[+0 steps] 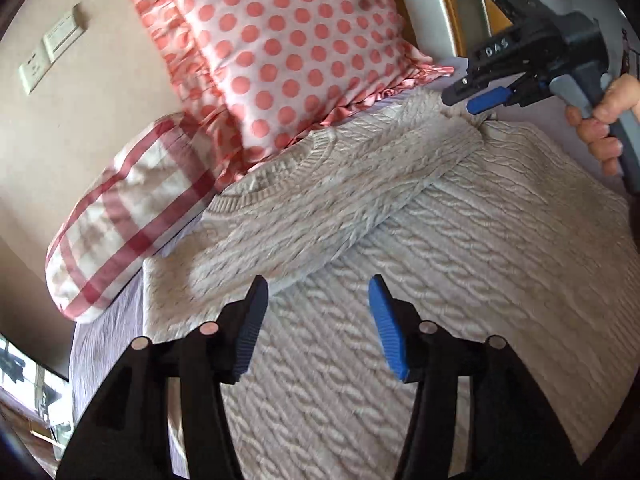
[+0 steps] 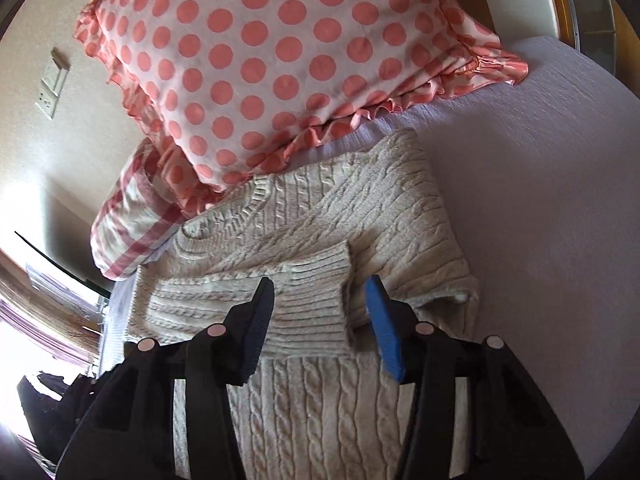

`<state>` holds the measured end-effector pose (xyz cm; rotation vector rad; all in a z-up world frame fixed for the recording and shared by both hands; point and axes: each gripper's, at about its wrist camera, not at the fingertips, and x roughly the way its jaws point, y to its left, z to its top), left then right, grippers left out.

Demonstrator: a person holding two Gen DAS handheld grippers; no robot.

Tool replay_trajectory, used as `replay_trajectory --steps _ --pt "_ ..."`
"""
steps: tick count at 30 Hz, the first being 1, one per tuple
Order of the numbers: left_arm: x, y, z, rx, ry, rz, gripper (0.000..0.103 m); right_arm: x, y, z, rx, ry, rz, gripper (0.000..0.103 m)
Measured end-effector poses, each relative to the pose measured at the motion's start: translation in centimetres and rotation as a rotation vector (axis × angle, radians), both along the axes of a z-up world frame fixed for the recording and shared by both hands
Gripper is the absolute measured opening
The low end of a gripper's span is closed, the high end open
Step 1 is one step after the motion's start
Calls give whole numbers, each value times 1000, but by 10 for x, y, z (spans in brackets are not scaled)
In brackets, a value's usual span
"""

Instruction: Fold small clothes

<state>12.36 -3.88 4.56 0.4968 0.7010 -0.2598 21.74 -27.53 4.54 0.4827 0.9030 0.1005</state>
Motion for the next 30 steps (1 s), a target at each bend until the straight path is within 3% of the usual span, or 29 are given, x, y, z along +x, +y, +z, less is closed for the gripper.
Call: replay_trajectory --steps 3,5,8,11,14,16,17,19,20,24,30 --pt "-13 35 5 -45 12 84 61 17 5 -13 -59 44 11 45" --pt "-17 57 8 -92 19 143 62 26 12 -22 -102 65 38 14" --pt "-19 89 15 -225 41 214 64 28 19 -10 -154 -10 39 8" --pt "-18 119 15 -401 100 275 64 36 15 7 -189 -81 -15 8" --pt "-20 142 8 -542 174 320 64 53 17 -5 -280 16 -4 8" --pt "-27 154 3 -622 217 329 64 46 12 -2 -243 42 -3 11" --pt "-32 161 2 -661 235 326 64 34 9 3 -209 28 3 17" --pt "-43 172 -2 -725 271 313 65 0 4 16 -158 -33 20 58" --pt "-49 177 -5 -746 289 308 66 -20 0 21 -143 -62 26 62" --pt "-73 184 -19 -779 349 295 66 -91 -14 15 -96 -40 39 60" --pt "-103 172 -36 -810 402 274 64 -164 -29 -18 -43 45 18 43"
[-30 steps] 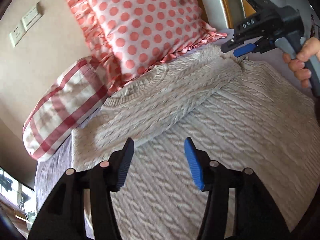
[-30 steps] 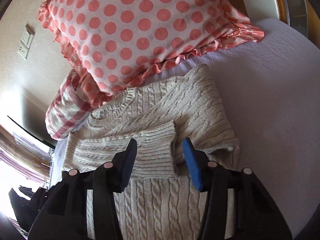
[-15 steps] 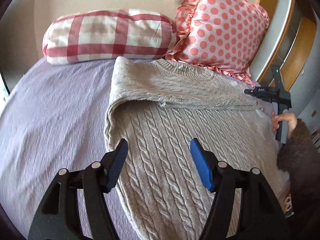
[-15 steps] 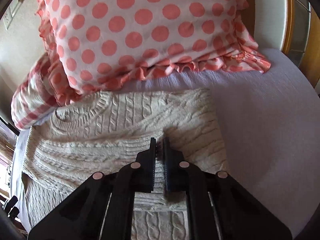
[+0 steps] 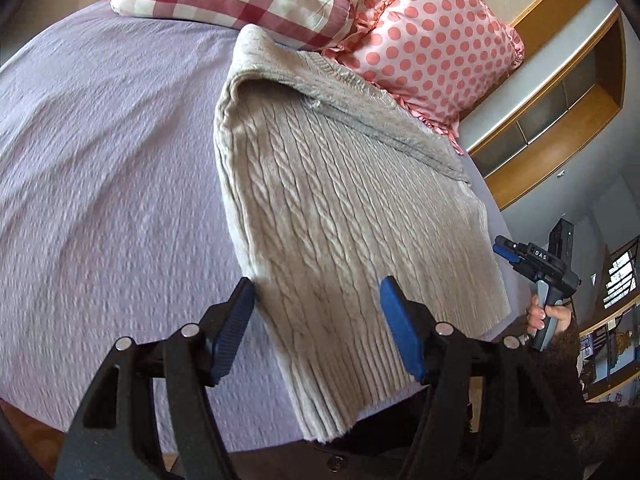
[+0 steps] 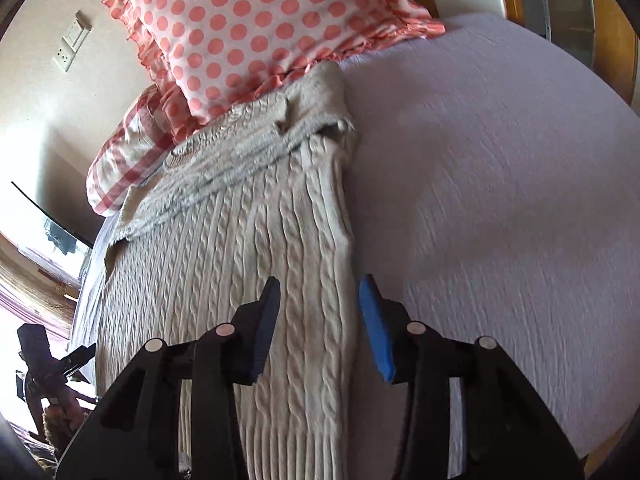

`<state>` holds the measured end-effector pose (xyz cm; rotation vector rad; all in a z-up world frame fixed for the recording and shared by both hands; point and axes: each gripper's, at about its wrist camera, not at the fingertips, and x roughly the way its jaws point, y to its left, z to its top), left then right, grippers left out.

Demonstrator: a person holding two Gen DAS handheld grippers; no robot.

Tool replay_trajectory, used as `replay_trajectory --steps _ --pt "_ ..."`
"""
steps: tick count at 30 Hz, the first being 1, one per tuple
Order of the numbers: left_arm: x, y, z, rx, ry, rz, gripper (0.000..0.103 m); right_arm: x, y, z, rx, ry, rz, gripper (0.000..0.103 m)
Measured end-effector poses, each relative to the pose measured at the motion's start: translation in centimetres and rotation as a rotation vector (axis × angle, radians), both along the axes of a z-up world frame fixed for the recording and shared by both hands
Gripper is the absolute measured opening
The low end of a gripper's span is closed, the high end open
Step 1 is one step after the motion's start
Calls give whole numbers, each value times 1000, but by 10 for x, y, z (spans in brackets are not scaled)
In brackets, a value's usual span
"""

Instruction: Fold small clothes

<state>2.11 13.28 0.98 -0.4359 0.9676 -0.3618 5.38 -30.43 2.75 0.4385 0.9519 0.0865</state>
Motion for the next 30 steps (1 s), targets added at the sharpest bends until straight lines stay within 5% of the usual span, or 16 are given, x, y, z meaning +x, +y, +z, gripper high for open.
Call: replay_trajectory --steps 5,8,12,17,21,25,30 --pt "-25 -16 -1 31 -20 2 56 -35 6 -9 56 -25 29 32" --pt "-37 -25 -4 35 -21 -11 43 -52 17 -15 103 -33 98 17" --pt "-40 -29 -12 -15 2 -17 16 -70 28 -17 108 -65 155 9" --pt "-22 -12 5 -104 -25 8 11 -63 17 15 211 -228 109 7" --pt "18 5 57 -42 -163 70 11 -21 7 59 287 -400 65 7" --pt "94 13 97 27 -266 150 11 54 2 80 319 -464 1 7" --pt "213 14 90 110 -198 236 11 167 -4 65 296 -399 -128 7"
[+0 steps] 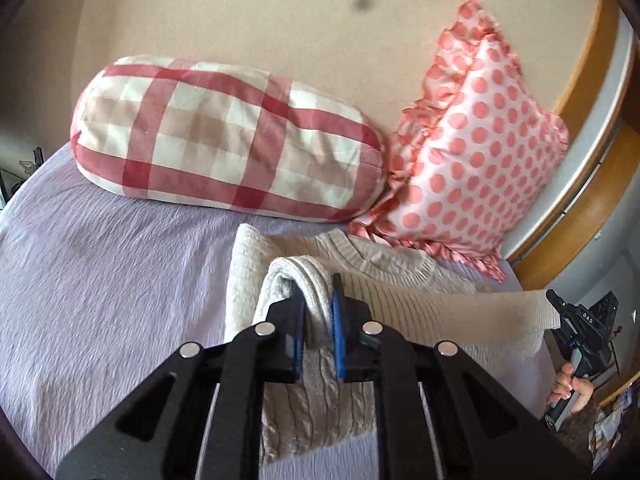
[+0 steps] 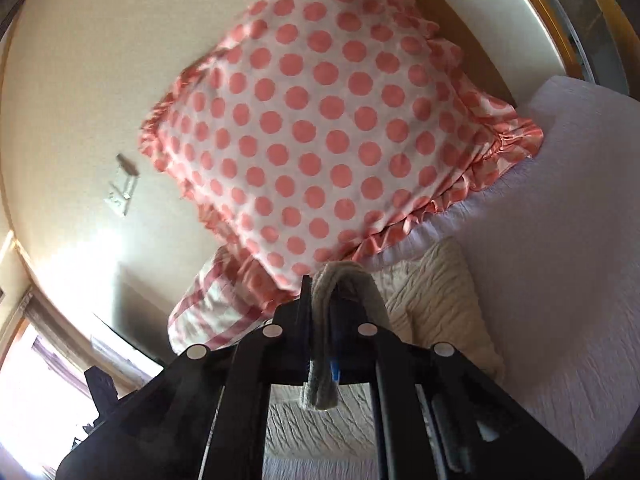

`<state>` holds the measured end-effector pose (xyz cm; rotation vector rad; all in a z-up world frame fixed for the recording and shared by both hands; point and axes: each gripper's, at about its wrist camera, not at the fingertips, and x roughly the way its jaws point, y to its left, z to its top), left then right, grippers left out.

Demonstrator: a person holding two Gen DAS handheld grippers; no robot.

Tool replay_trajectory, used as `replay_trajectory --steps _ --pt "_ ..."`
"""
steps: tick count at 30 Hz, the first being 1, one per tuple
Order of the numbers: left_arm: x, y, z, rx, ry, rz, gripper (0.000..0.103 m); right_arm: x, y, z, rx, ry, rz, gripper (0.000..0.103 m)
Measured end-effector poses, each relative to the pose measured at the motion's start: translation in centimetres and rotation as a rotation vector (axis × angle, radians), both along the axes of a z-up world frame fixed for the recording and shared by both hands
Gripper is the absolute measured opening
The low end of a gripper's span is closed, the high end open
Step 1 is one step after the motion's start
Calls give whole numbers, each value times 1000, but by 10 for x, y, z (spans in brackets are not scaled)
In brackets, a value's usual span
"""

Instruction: Fold small clothes

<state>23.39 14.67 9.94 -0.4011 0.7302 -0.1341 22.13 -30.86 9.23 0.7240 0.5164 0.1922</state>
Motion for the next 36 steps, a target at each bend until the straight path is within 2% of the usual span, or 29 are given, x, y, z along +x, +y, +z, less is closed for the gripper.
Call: replay_trajectory --steps 1,4,6,7,9,11,12,13,14,15,16,20,23,26,27,29,32,34,36 --pt "23 -2 -8 13 29 16 11 19 -1 -8 -19 35 -35 7" --pt "84 -13 -39 124 125 56 11 81 0 -45 -106 221 -124 7" --pt "106 -15 -57 118 188 66 12 102 0 -62 -96 315 -139 8" --pt "111 -13 -61 99 204 73 15 104 -1 -64 -77 325 -143 8" --pt "111 -6 -58 55 180 81 17 102 -1 -57 -49 284 -131 13" --pt "102 2 -46 37 133 92 30 98 -2 -43 -46 223 -110 24" --pt "95 7 -38 46 101 115 47 91 -3 -34 -61 181 -132 50" --pt "87 12 -30 49 69 134 53 81 -4 -23 -86 128 -175 84" --pt "79 17 -21 50 37 143 54 67 -4 -13 -106 66 -217 93" --pt "70 20 -13 46 14 141 54 55 -2 -5 -108 -2 -220 94" --pt "62 21 -7 36 -5 127 54 48 1 -1 -110 -32 -186 94" --pt "37 6 -3 -19 -22 -23 58 35 40 -8 -166 21 34 92" --pt "39 -18 -27 5 62 -79 62 35 71 -29 -187 124 161 92" --pt "58 -29 -68 71 210 -27 62 44 79 -61 -232 306 123 93" --pt "60 -27 -78 85 236 -16 55 46 79 -71 -246 346 120 93" --pt "54 -24 -73 98 201 -2 53 38 80 -67 -275 294 119 92" --pt "42 -5 -61 22 179 21 55 27 74 -60 -199 155 153 93" --pt "41 11 -59 13 191 52 59 25 66 -54 -184 96 131 93" --pt "44 28 -66 -49 225 72 59 24 59 -50 -164 73 117 93"
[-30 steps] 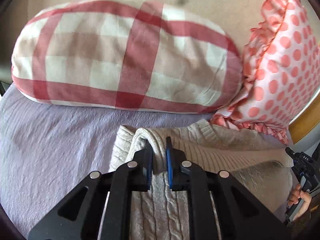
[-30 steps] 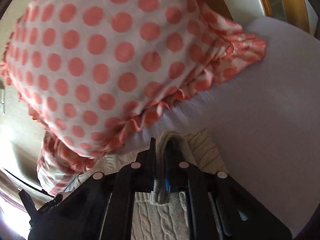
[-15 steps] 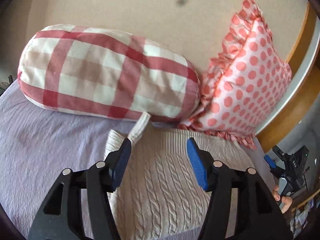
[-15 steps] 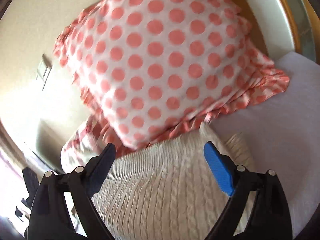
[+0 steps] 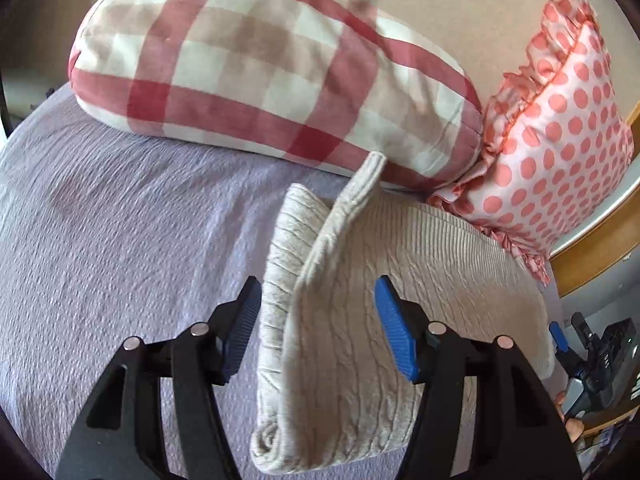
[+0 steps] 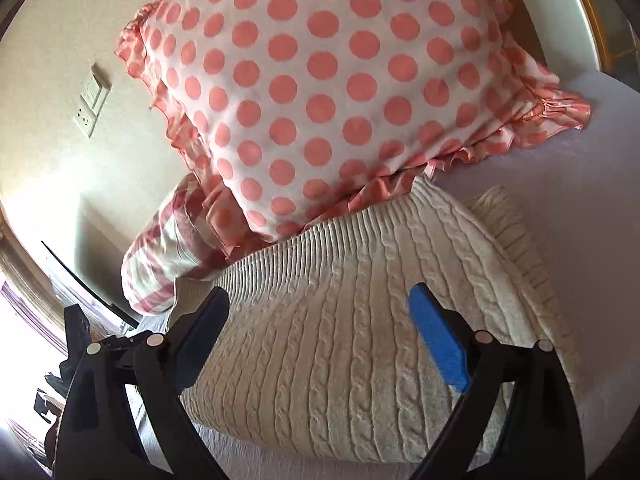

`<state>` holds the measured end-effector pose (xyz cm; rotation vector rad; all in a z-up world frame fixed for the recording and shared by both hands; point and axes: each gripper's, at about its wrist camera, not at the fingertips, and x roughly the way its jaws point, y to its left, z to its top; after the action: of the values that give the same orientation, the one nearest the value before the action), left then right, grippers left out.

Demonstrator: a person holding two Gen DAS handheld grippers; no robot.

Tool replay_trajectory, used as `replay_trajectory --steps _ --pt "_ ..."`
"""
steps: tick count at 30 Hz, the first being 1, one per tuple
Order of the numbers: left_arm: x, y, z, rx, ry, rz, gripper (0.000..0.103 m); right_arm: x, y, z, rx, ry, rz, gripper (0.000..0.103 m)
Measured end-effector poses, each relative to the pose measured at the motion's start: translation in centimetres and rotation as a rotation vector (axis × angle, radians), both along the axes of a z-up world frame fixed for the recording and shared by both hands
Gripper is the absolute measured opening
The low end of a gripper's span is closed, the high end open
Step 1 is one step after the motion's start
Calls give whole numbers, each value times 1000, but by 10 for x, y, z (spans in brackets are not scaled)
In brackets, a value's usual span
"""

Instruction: Fold small clothes

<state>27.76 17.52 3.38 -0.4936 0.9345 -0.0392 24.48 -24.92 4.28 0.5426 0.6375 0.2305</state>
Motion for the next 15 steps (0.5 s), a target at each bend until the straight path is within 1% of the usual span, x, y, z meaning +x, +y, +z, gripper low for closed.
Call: replay_trajectory --steps 2,4,5,6,7,8,9,10,11,12,13,15 --pt "6 10 -10 -57 42 10 59 -4 -8 3 27 -11 -12 93" --pt "10 14 -22 -113 69 0 57 -1 -10 6 44 -12 -25 93" --pt "8 14 -22 -117 46 -1 58 0 -12 6 50 -15 -30 93" --pt "10 13 -24 -146 43 -26 57 -1 -13 6 56 -18 -34 93" --pt "12 12 -28 -196 53 -50 55 -2 -15 6 66 -23 -35 94" --pt "11 11 -29 -202 40 -44 55 -2 -16 6 80 -30 -32 94" --pt "12 12 -31 -206 45 -51 49 -3 -17 5 94 -35 -28 94" --pt "11 14 -33 -212 49 -48 31 -3 -17 5 105 -41 -25 94" --pt "11 18 -38 -255 68 -37 19 -3 -18 6 113 -46 -23 94" --pt "9 23 -41 -328 68 -22 17 -4 -18 7 118 -52 -22 94" --pt "8 25 -41 -361 64 -11 15 -5 -18 9 124 -60 -21 94" --pt "5 20 -24 -341 33 -17 14 -8 -21 12 138 -80 -26 95"
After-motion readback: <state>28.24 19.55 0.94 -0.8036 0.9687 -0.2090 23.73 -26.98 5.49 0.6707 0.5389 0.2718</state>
